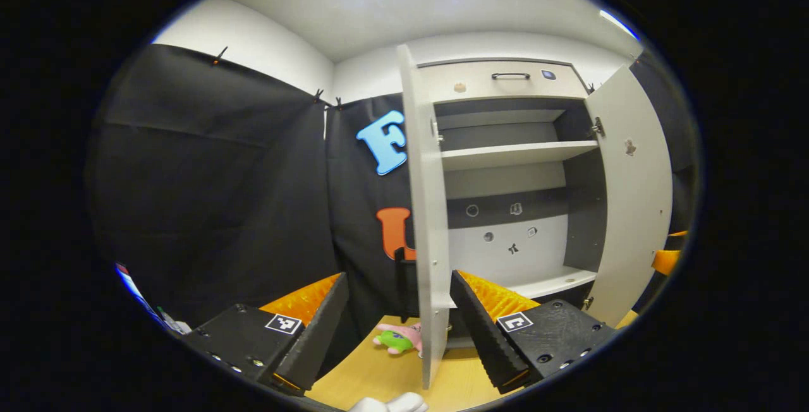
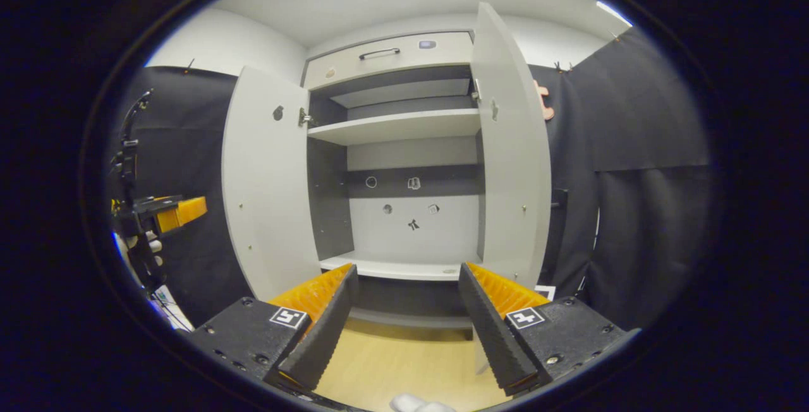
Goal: Open the right door of the double-door shoe cabinet with the right hand, and open the left door with the left hand.
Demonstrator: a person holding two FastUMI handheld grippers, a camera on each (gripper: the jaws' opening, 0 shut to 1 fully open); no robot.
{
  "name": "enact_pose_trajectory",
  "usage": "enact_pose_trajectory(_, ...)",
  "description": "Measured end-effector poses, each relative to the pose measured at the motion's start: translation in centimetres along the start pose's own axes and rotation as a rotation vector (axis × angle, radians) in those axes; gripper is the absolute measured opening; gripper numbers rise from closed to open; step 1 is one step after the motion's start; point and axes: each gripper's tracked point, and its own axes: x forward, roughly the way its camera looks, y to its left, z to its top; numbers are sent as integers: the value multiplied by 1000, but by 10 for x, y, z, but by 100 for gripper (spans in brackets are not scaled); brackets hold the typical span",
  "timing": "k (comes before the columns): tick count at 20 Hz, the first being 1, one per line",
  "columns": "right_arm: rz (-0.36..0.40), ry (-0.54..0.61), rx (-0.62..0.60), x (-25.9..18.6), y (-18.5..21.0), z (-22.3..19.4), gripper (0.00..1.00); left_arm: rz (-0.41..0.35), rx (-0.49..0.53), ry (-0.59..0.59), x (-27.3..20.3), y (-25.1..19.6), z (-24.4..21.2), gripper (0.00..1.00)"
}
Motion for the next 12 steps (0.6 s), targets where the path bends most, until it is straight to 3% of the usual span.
enact_pose_trajectory(6,-48,-8,12,-6,-13,1,97,-108,-30,2,-4,-73,-7,96)
enact_pose_trajectory(8,-56,0,3,-7,-15,-2,98,-118,-15,19,-4,-83,-17,100)
enact_pose_trajectory(12,-80,12,5,-9,-18,-8,99,-177,-29,58,-12,-109,-39,96)
